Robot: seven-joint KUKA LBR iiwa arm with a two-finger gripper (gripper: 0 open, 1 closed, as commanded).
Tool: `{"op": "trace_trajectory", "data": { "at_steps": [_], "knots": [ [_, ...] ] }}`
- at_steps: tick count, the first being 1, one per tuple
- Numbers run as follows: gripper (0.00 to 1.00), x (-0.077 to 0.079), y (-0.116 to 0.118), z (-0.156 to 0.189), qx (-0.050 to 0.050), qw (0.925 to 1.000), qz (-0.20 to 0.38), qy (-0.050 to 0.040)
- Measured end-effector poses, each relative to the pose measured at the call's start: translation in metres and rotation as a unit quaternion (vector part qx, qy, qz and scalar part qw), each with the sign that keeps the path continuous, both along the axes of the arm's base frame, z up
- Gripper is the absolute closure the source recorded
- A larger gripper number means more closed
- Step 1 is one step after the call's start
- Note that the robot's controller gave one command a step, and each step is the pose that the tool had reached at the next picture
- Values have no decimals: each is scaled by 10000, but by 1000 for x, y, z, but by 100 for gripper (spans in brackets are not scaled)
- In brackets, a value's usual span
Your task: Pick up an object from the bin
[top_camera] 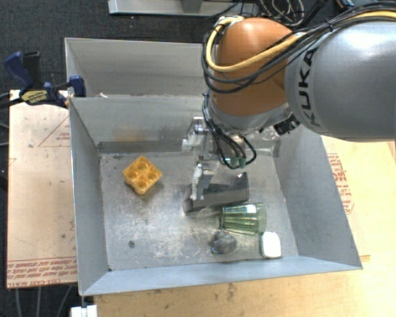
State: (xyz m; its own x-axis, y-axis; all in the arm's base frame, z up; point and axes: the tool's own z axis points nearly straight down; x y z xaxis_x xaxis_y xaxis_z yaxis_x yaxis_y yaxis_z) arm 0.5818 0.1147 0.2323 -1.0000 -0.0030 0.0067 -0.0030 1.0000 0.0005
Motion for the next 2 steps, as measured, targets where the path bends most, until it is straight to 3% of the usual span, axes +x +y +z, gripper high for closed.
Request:
{"op": "trace_trajectory", "data": {
  "at_steps": [1,2],
  "knots": [
    [0,2,-1,4,4,10000,-11,-38],
    [0,-27,-20,-36,13,9999,-76,-75]
  ]
}}
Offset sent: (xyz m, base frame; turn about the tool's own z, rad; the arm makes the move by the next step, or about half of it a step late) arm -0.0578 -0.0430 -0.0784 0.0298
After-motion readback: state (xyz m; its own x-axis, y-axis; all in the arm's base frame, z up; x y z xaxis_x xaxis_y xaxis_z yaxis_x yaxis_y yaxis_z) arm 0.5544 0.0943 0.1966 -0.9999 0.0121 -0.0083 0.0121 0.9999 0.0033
